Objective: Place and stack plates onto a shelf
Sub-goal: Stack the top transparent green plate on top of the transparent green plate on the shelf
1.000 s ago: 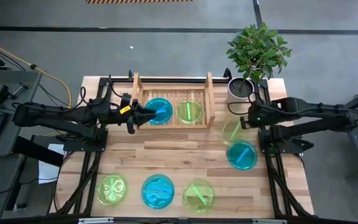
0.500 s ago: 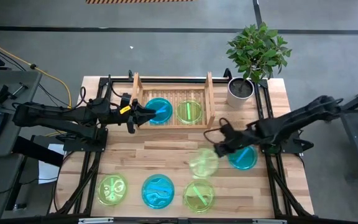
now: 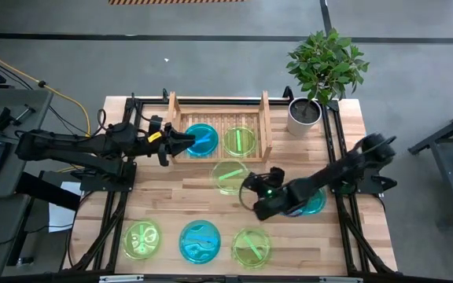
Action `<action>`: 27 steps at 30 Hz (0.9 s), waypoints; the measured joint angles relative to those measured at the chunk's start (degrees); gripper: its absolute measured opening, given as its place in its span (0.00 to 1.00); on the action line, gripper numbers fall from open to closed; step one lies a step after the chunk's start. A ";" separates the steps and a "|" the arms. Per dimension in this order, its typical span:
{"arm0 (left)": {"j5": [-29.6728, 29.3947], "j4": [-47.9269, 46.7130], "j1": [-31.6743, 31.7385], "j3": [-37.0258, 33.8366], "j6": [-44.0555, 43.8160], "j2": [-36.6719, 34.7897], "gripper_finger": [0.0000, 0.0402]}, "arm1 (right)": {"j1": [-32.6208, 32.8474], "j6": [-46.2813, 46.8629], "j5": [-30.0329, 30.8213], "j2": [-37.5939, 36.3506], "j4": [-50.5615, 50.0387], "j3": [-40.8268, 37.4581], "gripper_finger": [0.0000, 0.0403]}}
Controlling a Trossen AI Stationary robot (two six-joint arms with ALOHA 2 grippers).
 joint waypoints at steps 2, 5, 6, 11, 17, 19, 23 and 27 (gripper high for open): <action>1.15 -0.02 0.00 0.00 1.38 -0.70 0.33 | -1.37 1.06 0.04 4.39 -5.61 5.23 0.00; 1.55 -0.04 0.00 0.00 3.15 -1.91 0.33 | -4.74 1.19 0.71 9.77 -11.60 12.70 0.00; 1.57 -0.06 0.00 0.00 3.21 -2.34 0.33 | -5.97 1.14 0.74 11.16 -13.88 14.95 0.00; 1.57 -0.04 0.02 0.00 3.17 -3.74 0.33 | -10.64 0.32 1.14 15.43 -27.49 23.85 0.00; 1.56 -0.11 0.00 0.00 3.17 -4.72 0.33 | -14.77 0.08 2.01 15.96 -35.60 25.65 0.00; 1.57 -0.13 0.02 0.00 3.17 -4.78 0.33 | -15.92 -0.09 2.02 15.90 -36.22 25.65 0.00; 1.56 -0.15 0.02 0.00 3.17 -4.79 0.33 | -17.55 -0.11 2.55 15.90 -36.98 25.63 0.00; 1.55 -0.15 0.02 0.00 3.17 -4.79 0.33 | -18.98 -0.74 2.30 15.90 -39.83 25.60 0.00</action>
